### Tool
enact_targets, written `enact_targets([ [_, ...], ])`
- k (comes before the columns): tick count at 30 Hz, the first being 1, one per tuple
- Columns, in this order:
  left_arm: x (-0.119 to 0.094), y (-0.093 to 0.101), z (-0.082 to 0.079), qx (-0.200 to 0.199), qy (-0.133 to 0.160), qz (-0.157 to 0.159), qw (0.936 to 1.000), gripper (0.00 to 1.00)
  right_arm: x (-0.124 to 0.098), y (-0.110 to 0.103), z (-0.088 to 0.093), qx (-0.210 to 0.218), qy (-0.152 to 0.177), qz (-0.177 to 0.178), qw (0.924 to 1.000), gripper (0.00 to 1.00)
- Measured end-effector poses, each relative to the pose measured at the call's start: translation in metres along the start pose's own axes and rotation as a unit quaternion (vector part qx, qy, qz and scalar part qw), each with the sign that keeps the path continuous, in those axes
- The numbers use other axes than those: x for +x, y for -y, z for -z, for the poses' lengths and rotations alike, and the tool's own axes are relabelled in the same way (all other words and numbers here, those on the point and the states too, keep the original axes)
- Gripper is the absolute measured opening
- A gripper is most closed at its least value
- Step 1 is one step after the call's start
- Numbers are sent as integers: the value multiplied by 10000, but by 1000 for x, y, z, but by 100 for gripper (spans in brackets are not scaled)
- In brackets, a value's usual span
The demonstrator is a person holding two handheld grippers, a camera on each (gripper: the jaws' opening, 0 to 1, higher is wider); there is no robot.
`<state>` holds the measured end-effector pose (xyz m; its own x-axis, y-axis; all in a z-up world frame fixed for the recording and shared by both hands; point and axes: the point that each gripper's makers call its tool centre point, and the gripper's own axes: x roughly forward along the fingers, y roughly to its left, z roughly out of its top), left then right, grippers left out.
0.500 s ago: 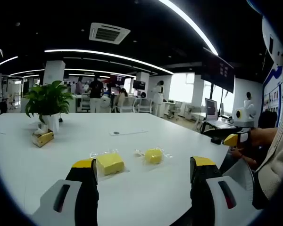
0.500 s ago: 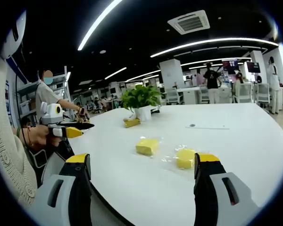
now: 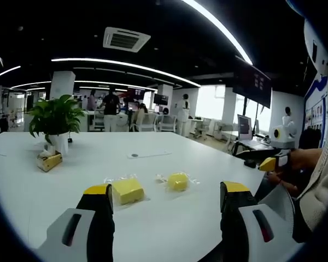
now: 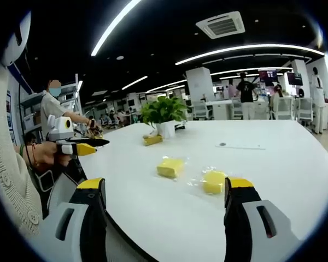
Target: Compare the silicone blocks by pressing each to a similar depth, holding the contact briefly, and releasing to observe deformation and rebound differences across the visible hardness samples.
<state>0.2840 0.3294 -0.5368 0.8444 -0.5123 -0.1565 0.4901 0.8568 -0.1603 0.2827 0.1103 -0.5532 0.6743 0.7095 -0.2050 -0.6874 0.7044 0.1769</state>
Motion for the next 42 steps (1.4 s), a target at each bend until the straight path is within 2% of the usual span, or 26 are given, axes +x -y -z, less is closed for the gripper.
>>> enact_targets([
  [17,0,1,-1,-21,-3,33,10000,80,3,-4,0,-202,-83,-59,9997,82],
  [25,2,3,-4,-54,82,82,9999,80,5,-2,-9,-95,110,-62,9999,84],
  [29,2,6,-1,-104,47,177,9998,79,5,-4,-17,-7,380,-95,9992,80],
  [33,4,6,3,-129,-9,196,9997,77,5,-1,-21,25,491,-66,9988,81],
  [38,7,6,7,-118,-87,250,9996,77,5,0,-19,0,492,-34,9988,83],
  [42,9,4,10,-143,-126,257,9995,75,7,2,-17,135,520,-18,9986,85],
])
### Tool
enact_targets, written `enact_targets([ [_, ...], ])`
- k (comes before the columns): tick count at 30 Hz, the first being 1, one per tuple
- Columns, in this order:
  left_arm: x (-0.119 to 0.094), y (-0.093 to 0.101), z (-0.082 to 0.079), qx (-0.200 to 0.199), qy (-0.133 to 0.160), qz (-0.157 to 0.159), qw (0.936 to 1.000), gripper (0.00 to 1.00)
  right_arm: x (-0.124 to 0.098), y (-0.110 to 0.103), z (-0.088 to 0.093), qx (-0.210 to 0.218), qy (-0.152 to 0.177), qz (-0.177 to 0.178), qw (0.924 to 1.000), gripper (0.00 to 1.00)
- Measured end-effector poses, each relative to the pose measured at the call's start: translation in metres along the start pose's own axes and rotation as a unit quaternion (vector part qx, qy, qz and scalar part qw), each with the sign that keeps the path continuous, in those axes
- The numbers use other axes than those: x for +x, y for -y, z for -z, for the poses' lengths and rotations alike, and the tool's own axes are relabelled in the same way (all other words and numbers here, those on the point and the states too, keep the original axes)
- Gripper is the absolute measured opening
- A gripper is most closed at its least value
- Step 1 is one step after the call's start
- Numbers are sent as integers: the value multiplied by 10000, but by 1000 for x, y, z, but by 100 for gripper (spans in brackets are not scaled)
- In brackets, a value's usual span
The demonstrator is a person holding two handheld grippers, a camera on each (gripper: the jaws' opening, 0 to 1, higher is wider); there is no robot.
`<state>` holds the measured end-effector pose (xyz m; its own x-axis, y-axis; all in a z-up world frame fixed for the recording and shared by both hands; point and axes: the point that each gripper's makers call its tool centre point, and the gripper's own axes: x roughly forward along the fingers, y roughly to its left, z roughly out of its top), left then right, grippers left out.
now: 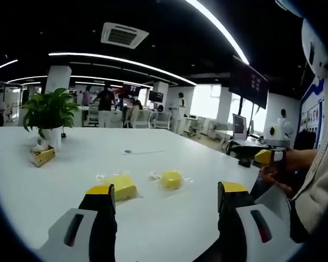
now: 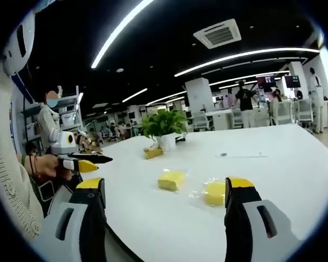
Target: Compare the silicone blocks by pressing each to a similar depth, holding the contact briefly, and releasing to observe deformation and rebound differences across the visible hardness samples.
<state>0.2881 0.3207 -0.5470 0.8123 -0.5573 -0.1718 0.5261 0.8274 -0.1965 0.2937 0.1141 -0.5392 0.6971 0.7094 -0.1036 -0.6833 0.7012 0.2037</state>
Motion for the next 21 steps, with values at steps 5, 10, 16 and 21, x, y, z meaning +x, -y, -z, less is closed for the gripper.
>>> enact_targets([
  [5,4,-1,0,-18,10,28,10000,75,1,1,4,36,-74,-27,10000,83],
  [10,9,-1,5,-78,-101,116,9999,74,3,2,5,-138,-17,-23,9999,84],
  [16,13,-5,9,-60,-183,168,9997,69,6,3,13,-133,-188,-92,9997,79],
  [21,20,-13,13,-201,-285,172,9992,68,12,7,19,42,-323,-109,9994,79],
])
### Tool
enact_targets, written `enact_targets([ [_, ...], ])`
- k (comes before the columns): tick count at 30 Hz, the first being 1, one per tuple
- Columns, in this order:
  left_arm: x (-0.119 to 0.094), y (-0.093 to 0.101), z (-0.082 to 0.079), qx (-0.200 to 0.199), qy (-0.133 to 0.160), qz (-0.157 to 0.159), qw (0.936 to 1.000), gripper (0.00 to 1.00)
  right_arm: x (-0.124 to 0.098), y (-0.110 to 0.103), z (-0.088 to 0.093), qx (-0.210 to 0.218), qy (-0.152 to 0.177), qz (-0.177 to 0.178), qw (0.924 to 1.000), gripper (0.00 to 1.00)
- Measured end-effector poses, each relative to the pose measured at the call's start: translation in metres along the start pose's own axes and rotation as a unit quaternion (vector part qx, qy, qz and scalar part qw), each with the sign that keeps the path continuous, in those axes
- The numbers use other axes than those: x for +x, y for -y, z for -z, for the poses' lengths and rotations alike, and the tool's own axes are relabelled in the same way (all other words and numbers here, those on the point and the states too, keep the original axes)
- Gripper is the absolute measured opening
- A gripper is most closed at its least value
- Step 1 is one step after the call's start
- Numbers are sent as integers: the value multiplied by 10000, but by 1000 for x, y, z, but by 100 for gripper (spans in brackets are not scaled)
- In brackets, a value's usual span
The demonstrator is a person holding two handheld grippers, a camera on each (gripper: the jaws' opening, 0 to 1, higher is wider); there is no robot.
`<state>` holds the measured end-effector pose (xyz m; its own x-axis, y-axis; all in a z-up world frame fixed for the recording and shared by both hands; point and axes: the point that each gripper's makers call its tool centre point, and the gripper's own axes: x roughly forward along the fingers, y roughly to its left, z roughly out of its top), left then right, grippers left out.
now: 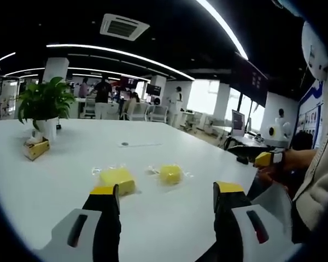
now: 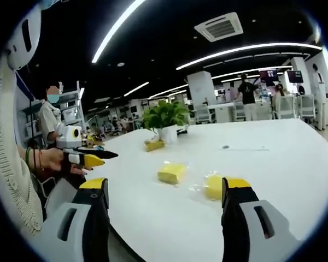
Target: Compare the silicone blocks by pressing each to a similar depth, holding the contact briefly, and releasing to observe deformation and rebound differences across the visible hardness samples.
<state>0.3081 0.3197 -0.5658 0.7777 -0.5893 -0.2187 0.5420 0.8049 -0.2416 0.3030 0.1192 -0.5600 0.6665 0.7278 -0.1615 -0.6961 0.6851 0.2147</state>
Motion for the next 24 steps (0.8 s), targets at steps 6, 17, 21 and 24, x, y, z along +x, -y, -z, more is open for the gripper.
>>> enact_targets([
  [6,9,-17,-3,-179,29,-126,9998,68,7,8,5,78,-119,7,9999,79],
  [17,28,-73,-15,-1035,270,-588,9925,68,21,21,6,137,-289,-19,9995,78],
  [21,41,-97,-15,-1038,188,-678,9921,69,27,24,10,119,-441,-71,9989,77],
  [24,52,-113,-11,-1089,102,-717,9914,70,31,25,8,110,-448,-103,9989,77],
])
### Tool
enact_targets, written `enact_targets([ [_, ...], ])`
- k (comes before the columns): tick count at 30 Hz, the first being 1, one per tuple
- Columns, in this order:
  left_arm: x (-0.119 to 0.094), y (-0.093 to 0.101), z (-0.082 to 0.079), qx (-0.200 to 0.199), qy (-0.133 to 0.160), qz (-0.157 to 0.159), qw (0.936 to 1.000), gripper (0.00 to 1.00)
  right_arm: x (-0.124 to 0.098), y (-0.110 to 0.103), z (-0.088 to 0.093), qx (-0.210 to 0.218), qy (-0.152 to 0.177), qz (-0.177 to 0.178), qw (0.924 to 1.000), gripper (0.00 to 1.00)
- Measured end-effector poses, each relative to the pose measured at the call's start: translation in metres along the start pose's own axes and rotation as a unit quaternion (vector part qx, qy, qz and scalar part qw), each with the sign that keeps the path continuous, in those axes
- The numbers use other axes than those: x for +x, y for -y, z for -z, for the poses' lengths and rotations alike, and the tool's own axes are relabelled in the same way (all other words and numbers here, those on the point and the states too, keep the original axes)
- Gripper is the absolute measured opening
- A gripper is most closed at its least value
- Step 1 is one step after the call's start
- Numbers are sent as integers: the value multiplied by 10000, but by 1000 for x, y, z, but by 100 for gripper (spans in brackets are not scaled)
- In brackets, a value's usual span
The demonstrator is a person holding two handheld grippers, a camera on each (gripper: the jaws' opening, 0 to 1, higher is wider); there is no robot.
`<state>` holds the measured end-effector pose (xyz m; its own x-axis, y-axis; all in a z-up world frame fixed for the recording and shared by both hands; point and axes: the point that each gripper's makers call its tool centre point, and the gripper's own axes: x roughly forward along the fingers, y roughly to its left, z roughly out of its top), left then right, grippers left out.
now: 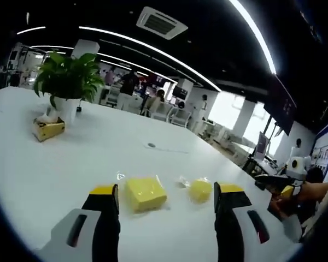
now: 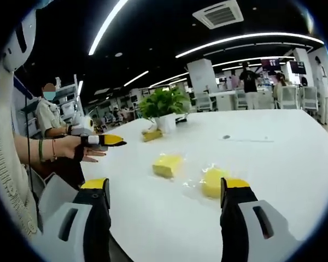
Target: Compare the silicone blocks by pressing each to a similar depth, holding the contact briefly, and releasing to observe deformation and rebound differences across the visible hardness samples.
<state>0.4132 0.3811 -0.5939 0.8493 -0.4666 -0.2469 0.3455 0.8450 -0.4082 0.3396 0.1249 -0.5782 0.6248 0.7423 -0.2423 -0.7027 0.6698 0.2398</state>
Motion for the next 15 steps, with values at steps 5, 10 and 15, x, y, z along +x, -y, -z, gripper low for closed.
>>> enact_targets([
  [5,23,-17,3,-136,-127,-48,9998,70,3,5,-1,-45,-33,46,10000,77],
  [10,44,-31,14,-448,-320,-21,9985,69,4,9,5,-22,-118,106,9999,77],
  [15,63,-41,24,-882,-389,-13,9953,68,2,14,9,30,-193,200,9996,76],
])
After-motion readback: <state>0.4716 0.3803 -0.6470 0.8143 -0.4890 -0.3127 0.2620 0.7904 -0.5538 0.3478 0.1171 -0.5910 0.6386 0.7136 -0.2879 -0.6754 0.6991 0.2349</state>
